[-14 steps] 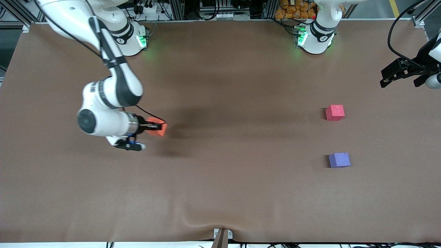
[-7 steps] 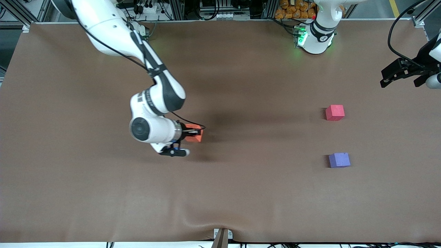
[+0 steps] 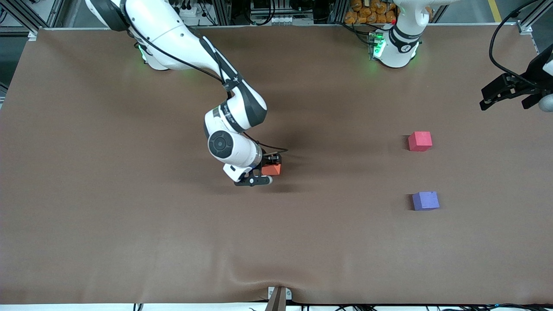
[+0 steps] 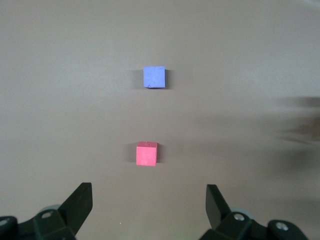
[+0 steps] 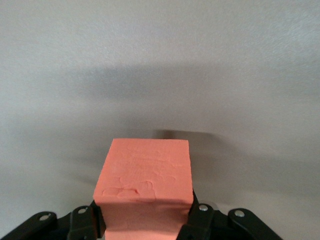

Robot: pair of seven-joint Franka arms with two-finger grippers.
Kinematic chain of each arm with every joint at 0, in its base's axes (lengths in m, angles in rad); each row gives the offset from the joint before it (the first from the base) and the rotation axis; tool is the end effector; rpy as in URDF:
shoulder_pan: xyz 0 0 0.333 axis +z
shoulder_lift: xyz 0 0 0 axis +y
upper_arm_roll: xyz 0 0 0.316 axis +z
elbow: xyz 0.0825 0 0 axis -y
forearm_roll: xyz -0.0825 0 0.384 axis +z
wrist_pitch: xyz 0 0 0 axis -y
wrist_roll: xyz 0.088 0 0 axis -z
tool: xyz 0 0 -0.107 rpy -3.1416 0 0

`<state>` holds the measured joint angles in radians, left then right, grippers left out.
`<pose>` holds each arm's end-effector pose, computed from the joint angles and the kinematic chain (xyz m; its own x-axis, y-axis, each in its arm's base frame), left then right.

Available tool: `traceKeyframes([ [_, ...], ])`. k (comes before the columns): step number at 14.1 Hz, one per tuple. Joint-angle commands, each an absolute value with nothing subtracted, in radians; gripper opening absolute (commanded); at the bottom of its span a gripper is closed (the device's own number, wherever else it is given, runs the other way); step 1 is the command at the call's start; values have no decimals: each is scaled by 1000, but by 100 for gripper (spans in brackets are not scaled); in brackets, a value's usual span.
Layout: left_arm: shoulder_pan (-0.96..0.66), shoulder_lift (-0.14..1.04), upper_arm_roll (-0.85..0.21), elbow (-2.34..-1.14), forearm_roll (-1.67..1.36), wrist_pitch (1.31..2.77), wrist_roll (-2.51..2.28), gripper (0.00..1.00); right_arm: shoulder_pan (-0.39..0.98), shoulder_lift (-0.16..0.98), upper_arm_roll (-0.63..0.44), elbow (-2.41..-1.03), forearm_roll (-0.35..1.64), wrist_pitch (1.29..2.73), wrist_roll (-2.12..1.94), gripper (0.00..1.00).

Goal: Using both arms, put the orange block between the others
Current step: 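Carry the orange cube with the right gripper toward the table middle, then release the orange cube while the left gripper reaches toward it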

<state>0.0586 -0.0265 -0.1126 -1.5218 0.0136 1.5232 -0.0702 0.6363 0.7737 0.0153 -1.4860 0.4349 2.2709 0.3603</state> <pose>0.5410 -0.0287 0.6577 0.9994 0.0168 0.0288 0.0172 -0.9997 -0.0145 0.5668 0.4432 0.2169 0.9877 0.0294 -0.1536 -0.0183 -0.9538 -0.3000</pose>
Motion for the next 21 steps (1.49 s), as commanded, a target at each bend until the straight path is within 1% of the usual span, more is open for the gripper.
traceKeyframes([
  [1, 69, -20, -117, -1511, -2, 1506, -60, 100, 646, 811, 3, -1451, 443, 2287, 356, 15],
  [2, 69, -18, -117, -1509, -2, 1506, -58, 100, 655, 819, 2, -1451, 443, 2293, 356, 16],
  [3, 69, -18, -117, -1509, -2, 1506, -58, 100, 658, 825, 2, -1451, 440, 2299, 356, 22],
  [4, 69, -18, -117, -1511, -2, 1506, -58, 100, 661, 830, 0, -1451, 439, 2313, 356, 39],
  [5, 71, -18, -117, -1514, -2, 1506, -58, 100, 663, 833, 2, -1453, 434, 2331, 359, 86],
  [6, 77, -17, -117, -1514, -2, 1506, -58, 100, 672, 833, 2, -1456, 428, 2361, 360, 100],
  [8, 78, -15, -117, -1516, -2, 1506, -57, 100, 676, 833, 0, -1459, 423, 2379, 360, 100],
  [12, 69, 8, -118, -1519, -3, 1506, -60, 100, 666, 821, -3, -1462, 423, 2368, 360, 100],
  [13, 58, 20, -127, -1511, -3, 1506, -66, 100, 661, 801, -5, -1463, 423, 2353, 360, 100],
  [14, 46, 29, -129, -1508, -12, 1508, -74, 100, 655, 776, -15, -1463, 423, 2308, 360, 100],
  [19, 6, 86, -137, -1509, -37, 1517, -77, 100, 650, 640, -158, -1462, 417, 2042, 310, 100],
  [21, -35, 110, -135, -1508, -29, 1548, -83, 100, 647, 585, -225, -1465, 417, 1938, 263, 100],
])
